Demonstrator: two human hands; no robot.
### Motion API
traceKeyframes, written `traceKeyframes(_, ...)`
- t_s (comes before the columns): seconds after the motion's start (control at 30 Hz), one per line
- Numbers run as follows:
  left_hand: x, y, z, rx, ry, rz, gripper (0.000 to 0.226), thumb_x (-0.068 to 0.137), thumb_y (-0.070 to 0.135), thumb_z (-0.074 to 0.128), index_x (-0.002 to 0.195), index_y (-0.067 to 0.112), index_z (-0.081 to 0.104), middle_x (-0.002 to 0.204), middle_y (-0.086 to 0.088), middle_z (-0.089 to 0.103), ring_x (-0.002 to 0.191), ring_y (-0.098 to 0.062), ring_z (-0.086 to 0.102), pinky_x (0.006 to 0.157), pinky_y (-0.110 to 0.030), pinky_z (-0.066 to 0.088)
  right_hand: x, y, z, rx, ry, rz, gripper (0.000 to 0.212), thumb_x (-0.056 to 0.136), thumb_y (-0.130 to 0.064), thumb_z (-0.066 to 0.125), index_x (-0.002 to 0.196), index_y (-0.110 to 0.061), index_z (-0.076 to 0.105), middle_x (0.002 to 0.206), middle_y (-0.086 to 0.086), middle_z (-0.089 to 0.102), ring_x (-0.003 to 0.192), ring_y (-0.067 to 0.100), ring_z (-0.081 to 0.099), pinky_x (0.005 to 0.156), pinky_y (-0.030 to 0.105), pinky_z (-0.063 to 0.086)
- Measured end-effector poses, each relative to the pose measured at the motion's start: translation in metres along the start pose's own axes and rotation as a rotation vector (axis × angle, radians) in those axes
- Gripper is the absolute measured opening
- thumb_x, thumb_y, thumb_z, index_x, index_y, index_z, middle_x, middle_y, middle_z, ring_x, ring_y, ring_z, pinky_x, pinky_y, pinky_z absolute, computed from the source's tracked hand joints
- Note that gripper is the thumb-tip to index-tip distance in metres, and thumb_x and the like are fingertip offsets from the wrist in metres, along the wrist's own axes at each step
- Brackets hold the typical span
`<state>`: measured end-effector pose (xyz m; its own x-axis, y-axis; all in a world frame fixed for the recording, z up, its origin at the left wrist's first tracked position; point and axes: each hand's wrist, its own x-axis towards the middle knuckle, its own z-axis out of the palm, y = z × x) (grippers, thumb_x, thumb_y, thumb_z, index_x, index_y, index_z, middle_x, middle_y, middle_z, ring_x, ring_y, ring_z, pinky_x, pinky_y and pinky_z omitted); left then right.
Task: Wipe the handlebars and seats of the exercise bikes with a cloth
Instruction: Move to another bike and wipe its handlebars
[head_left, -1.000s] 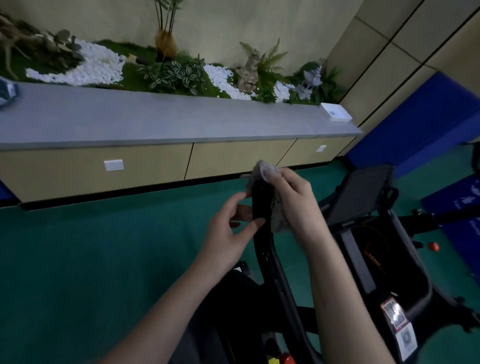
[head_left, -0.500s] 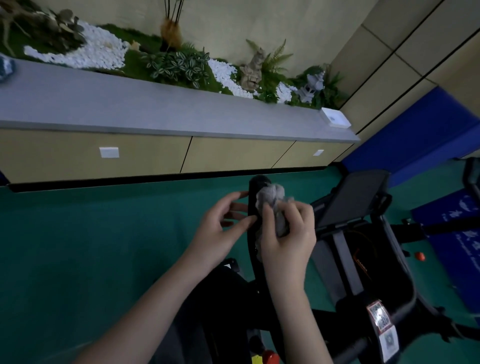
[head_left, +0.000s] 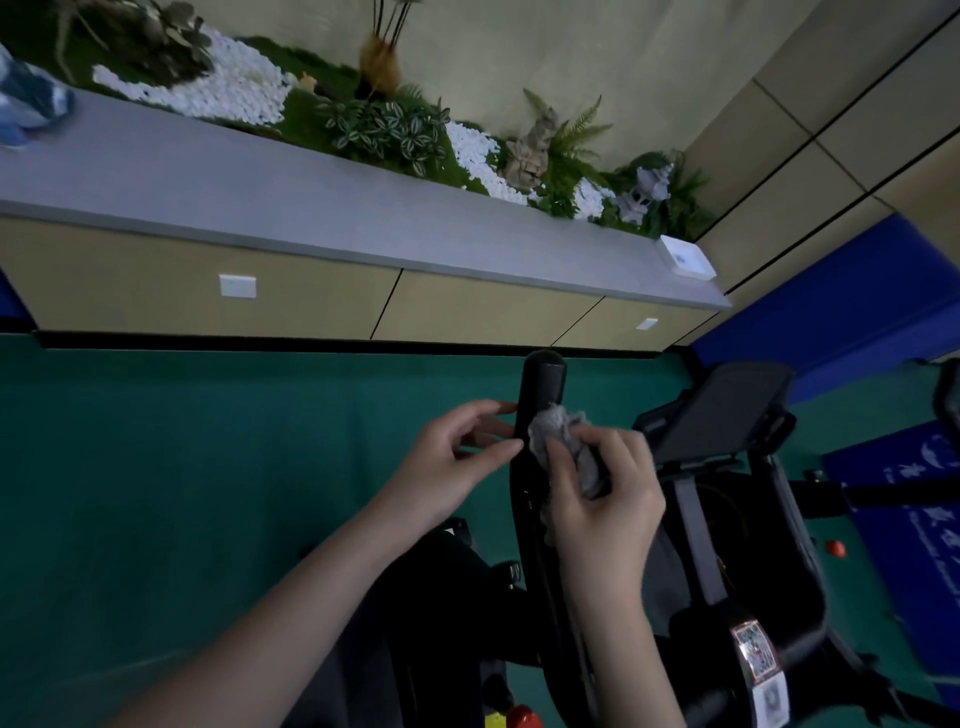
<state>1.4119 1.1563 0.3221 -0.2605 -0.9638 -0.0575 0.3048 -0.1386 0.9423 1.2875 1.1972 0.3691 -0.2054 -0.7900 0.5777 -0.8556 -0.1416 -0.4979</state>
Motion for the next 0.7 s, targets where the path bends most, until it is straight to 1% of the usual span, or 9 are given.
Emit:
traceKeyframes(0.1,0.000,-0.001,0.002,-0.042,0.019,-0.047,0.024,0.085,0.008,0.067,0.103,0.023,0.064,0.099,-0.001,0.070,0.089,-0.002,0.064,0.077,-0.011,0.047,0.022,-0.008,0.005,0.014,0.090,-0.113,0.010,0.078,0.002,0.073,0.086,0.000,0.069,0.093,0.011,0.053,0.087,0.003,0.049,0.082,0.004,0.036)
traceKeyframes(0.17,-0.001,-0.003,0.004,-0.081,0.040,-0.070,0.021,0.084,0.007,0.068,0.099,0.021,0.066,0.097,0.001,0.070,0.087,0.000,0.064,0.075,-0.010,0.047,0.026,-0.012,0.012,-0.001,0.066,-0.168,0.010,0.077,0.004,0.074,0.086,0.001,0.070,0.095,0.015,0.055,0.090,0.003,0.049,0.084,0.005,0.038)
traceKeyframes(0.23,-0.003,-0.006,0.005,-0.108,0.052,-0.087,0.018,0.083,0.006,0.068,0.097,0.018,0.068,0.095,0.002,0.071,0.087,-0.001,0.064,0.075,-0.010,0.048,0.013,-0.008,0.014,-0.024,0.009,-0.167,0.012,0.075,0.008,0.074,0.083,0.001,0.070,0.094,0.012,0.056,0.088,0.007,0.052,0.082,0.009,0.042)
traceKeyframes(0.33,-0.006,-0.009,0.007,-0.154,0.045,-0.113,0.019,0.081,0.007,0.070,0.097,0.018,0.070,0.093,0.007,0.073,0.090,0.001,0.065,0.075,-0.010,0.048,-0.005,-0.001,0.006,-0.008,-0.038,-0.133,0.013,0.073,0.007,0.076,0.083,0.000,0.070,0.089,0.005,0.055,0.083,0.004,0.053,0.080,0.007,0.042)
traceKeyframes(0.43,-0.007,-0.010,0.010,-0.205,0.065,-0.134,0.021,0.080,0.004,0.071,0.092,0.022,0.068,0.087,0.010,0.073,0.085,0.002,0.066,0.073,-0.008,0.048,0.008,-0.004,0.007,0.029,0.024,-0.106,0.011,0.076,0.002,0.076,0.084,-0.001,0.070,0.088,0.007,0.055,0.082,0.007,0.053,0.080,0.005,0.039)
traceKeyframes(0.47,-0.007,-0.010,0.011,-0.205,0.074,-0.132,0.022,0.080,0.004,0.071,0.091,0.023,0.068,0.088,0.009,0.073,0.087,0.001,0.066,0.074,-0.009,0.049,0.012,-0.006,0.009,0.037,0.048,-0.098,0.011,0.077,0.001,0.075,0.086,-0.001,0.069,0.089,0.008,0.055,0.083,0.008,0.052,0.081,0.005,0.038)
traceKeyframes(0.57,-0.006,-0.011,0.010,-0.143,0.077,-0.110,0.022,0.080,0.006,0.071,0.097,0.020,0.069,0.098,-0.001,0.072,0.095,-0.009,0.066,0.085,-0.017,0.050,0.003,-0.009,0.014,0.028,0.065,-0.011,0.011,0.082,-0.002,0.071,0.092,0.000,0.067,0.094,0.007,0.055,0.086,0.009,0.053,0.081,0.003,0.037)
traceKeyframes(0.63,-0.006,-0.010,0.010,-0.088,0.065,-0.083,0.024,0.080,0.005,0.071,0.103,0.015,0.069,0.099,-0.004,0.072,0.094,-0.011,0.066,0.084,-0.016,0.050,-0.004,-0.006,0.015,0.034,0.063,0.086,0.012,0.087,-0.004,0.066,0.098,-0.001,0.066,0.097,0.008,0.059,0.088,0.013,0.058,0.080,0.004,0.039)
traceKeyframes(0.7,-0.005,-0.010,0.010,-0.072,0.069,-0.077,0.027,0.079,0.004,0.071,0.105,0.012,0.069,0.100,-0.006,0.071,0.093,-0.012,0.066,0.080,-0.014,0.050,0.003,-0.005,0.019,0.084,0.071,0.169,0.011,0.090,-0.007,0.062,0.100,-0.003,0.065,0.099,0.009,0.062,0.091,0.017,0.060,0.080,0.008,0.041)
